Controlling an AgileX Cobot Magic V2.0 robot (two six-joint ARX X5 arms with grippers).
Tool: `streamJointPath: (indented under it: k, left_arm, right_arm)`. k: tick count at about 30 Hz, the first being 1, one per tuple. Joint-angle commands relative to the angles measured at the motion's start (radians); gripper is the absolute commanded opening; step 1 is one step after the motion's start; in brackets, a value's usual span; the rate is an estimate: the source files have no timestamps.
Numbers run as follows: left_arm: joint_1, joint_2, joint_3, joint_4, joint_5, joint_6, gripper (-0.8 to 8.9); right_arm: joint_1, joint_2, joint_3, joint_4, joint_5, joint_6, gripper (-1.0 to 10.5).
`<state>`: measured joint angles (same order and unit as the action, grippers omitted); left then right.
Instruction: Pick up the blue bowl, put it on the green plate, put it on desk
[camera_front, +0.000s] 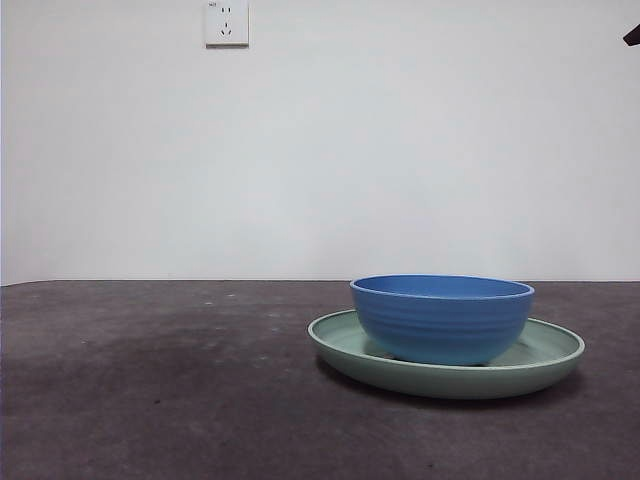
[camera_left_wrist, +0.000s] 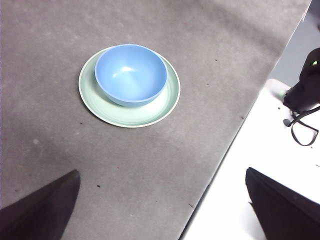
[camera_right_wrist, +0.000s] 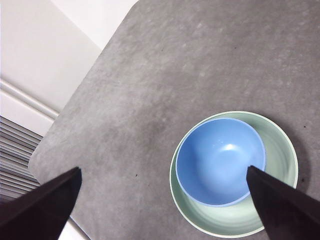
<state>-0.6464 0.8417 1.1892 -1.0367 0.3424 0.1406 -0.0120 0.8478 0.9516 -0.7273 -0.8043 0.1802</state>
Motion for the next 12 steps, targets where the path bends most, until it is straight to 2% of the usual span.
streamJointPath:
  k: [1, 6, 12]
  left_arm:
    - [-0.007, -0.063, -0.078, 0.058, 0.004, -0.005, 5.3]
    - [-0.007, -0.145, -0.178, 0.127, 0.004, -0.03, 5.3]
    - [-0.007, -0.148, -0.181, 0.146, 0.004, -0.029, 5.3]
  right_arm:
    - [0.003, 0.007, 0.016, -0.007, 0.003, -0.008, 5.8]
    - [0.003, 0.008, 0.016, -0.053, 0.096, -0.005, 5.8]
    - [0.004, 0.042, 0.016, -0.15, 0.321, -0.015, 5.8]
